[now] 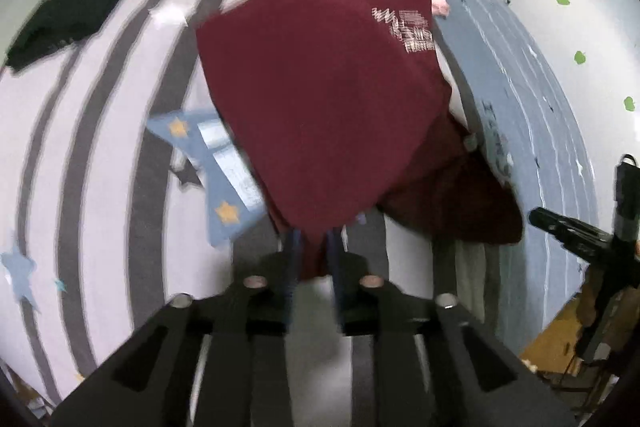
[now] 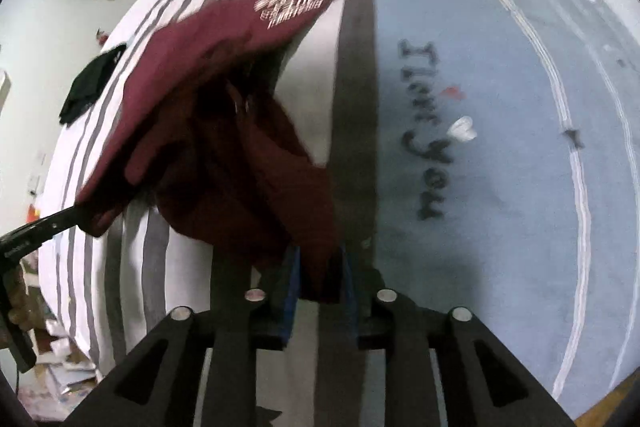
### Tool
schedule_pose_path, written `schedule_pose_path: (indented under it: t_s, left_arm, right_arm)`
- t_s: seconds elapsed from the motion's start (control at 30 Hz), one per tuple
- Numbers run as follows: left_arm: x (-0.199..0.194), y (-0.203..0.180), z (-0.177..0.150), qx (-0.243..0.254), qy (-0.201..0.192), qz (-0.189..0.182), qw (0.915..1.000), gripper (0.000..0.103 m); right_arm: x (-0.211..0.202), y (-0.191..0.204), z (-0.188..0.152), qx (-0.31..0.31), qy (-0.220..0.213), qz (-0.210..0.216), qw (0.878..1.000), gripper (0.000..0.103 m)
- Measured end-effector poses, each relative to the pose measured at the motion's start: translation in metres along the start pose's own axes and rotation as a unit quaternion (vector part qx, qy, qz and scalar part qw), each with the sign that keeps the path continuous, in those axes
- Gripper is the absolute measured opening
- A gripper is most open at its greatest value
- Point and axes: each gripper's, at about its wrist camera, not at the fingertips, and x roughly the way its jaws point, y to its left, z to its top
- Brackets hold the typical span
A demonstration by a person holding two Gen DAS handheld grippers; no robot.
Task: Fold clothes
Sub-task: 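Grasp the maroon sweatshirt with the left gripper while the right gripper grasps it too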
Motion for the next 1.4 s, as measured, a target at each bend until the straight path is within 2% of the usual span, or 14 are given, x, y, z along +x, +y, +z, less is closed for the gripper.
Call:
schedule_pose_path:
  t_s: [0.07,0.13,0.27,0.47,0.53,0.57,0.6,0.63,0.67,0.7,0.83,1.03,1.23,1.4]
  left_arm:
    - [-0.009,0.002,0.012,-0.001,-0.026,0.008,0.9996,0.042]
    - [-0.006,0.014,0.037,0.001,-0.059,0.022,0.9980,0.074]
    - [0.024,0.037,0.092,0.016,-0.098,0.054,0.9936,0.077]
    - [0.109,0.055,0.155,0.044,-0.091,0.103,0.9895,0.077]
    - [0.135,0.061,0.170,0.045,-0.074,0.099,0.9913,0.077]
    - [0.144,0.062,0.173,0.048,-0.057,0.089,0.9933,0.074]
    - [0.147,0.059,0.173,0.058,-0.051,0.086,0.9933,0.059]
    - [0.149,0.057,0.173,0.069,-0.046,0.083,0.9931,0.032]
    - [0.152,0.054,0.172,0.079,-0.041,0.081,0.9927,0.017]
    - [0.154,0.052,0.172,0.090,-0.035,0.078,0.9923,0.010]
    - [0.128,0.064,0.169,0.058,-0.046,0.050,0.9960,0.003]
    - [0.033,0.107,0.143,0.011,-0.098,0.031,0.9946,0.003]
    - [-0.045,0.172,0.075,-0.054,-0.095,0.094,0.9896,0.003]
    - [-0.073,0.237,-0.004,-0.149,-0.038,0.165,0.9742,0.003]
  right_arm:
    - [-0.016,-0.004,0.010,0.003,-0.027,-0.004,1.000,0.036]
    - [-0.023,-0.008,0.025,0.014,-0.048,0.001,0.999,0.053]
    - [0.006,-0.004,0.071,0.002,-0.073,0.002,0.997,0.055]
    - [0.083,0.008,0.135,-0.005,-0.068,0.037,0.997,0.055]
    - [0.105,0.015,0.149,-0.005,-0.056,0.041,0.998,0.055]
    - [0.114,0.017,0.154,-0.002,-0.051,0.046,0.998,0.055]
    - [0.121,0.018,0.157,0.005,-0.047,0.049,0.998,0.055]
    - [0.126,0.018,0.160,0.013,-0.046,0.045,0.998,0.055]
    - [0.130,0.017,0.163,0.020,-0.046,0.044,0.998,0.055]
    - [0.131,0.015,0.165,0.027,-0.048,0.045,0.997,0.055]
    - [0.129,0.012,0.165,0.046,-0.054,0.042,0.997,0.055]
    - [0.124,0.019,0.155,0.039,-0.049,0.040,0.997,0.055]
    - [0.122,0.042,0.137,0.011,-0.026,0.061,0.998,0.055]
    - [0.135,0.068,0.118,-0.030,0.016,0.071,0.997,0.055]
